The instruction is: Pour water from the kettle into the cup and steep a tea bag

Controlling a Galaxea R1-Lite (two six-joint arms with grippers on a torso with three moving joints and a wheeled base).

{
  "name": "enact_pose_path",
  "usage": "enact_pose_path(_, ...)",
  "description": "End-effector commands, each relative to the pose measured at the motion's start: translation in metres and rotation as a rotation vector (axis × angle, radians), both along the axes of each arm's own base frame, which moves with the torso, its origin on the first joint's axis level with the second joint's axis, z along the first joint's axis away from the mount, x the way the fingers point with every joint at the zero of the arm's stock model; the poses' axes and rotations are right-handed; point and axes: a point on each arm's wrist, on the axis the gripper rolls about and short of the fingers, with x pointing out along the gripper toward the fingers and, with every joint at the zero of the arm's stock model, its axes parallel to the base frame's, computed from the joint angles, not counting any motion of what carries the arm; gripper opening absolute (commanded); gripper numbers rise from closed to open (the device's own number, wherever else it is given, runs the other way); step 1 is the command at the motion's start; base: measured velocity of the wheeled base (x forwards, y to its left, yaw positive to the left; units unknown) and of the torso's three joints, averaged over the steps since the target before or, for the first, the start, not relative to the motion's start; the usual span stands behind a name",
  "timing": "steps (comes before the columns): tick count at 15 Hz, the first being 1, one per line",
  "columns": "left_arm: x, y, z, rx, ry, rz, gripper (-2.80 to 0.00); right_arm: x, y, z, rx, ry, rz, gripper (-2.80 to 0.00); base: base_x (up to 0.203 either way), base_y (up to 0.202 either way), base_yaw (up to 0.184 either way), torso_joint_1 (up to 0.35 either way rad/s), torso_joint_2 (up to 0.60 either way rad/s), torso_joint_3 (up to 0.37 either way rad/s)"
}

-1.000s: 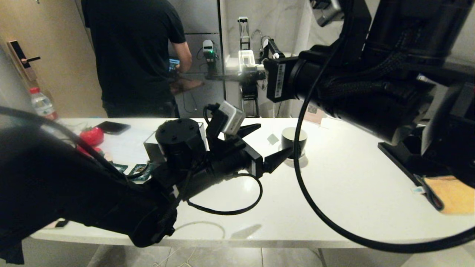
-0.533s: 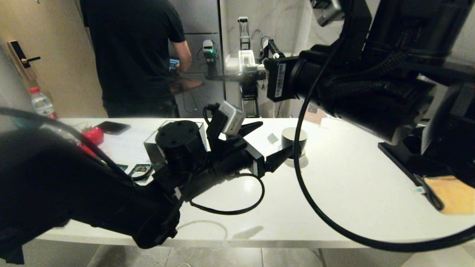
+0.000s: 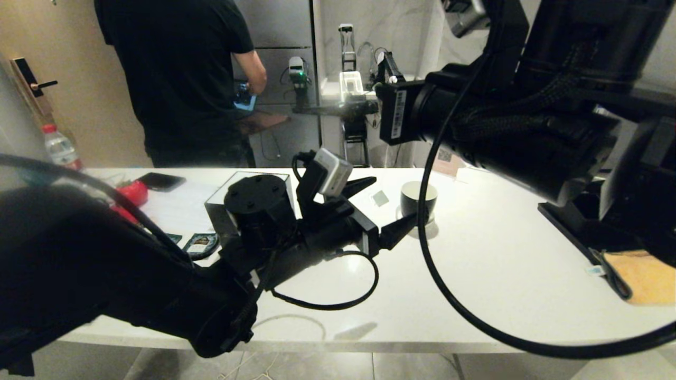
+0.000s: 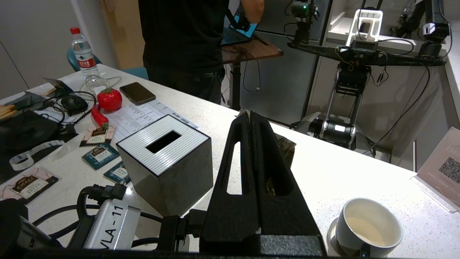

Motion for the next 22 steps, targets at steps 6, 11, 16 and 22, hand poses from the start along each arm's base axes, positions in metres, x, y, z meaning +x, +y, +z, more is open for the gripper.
enact_pose_path(6, 0.0002, -0.0001, 0.0008, -0.005, -0.007, -0.001, 0.0, 0.0002, 0.0005, -0.0006, 0.0, 0.0, -0.001, -2.8, 0.0, 0.0, 0.0, 0.0, 0.0, 0.0)
enact_pose_path(11, 0.0001, -0.0001, 0.0006, -0.005, -0.006, -0.003, 0.0, 0.0004, 0.0006, -0.0035, -0.007, 0.006, -0.001, -2.8, 0.0, 0.0, 0.0, 0.0, 0.0, 0.0)
enact_pose_path(16, 0.0002, -0.0001, 0.0001, -0.003, -0.007, -0.002, 0.0, 0.0004, 0.0006, -0.0035, -0.007, 0.006, -0.001, -2.8, 0.0, 0.0, 0.0, 0.0, 0.0, 0.0)
enact_pose_path(22, 0.0, 0.0, 0.0006, -0.004, -0.008, -0.002, 0.0, 0.0003, 0.0006, -0.0031, -0.007, 0.004, -0.002, -2.8, 0.0, 0.0, 0.0, 0.0, 0.0, 0.0)
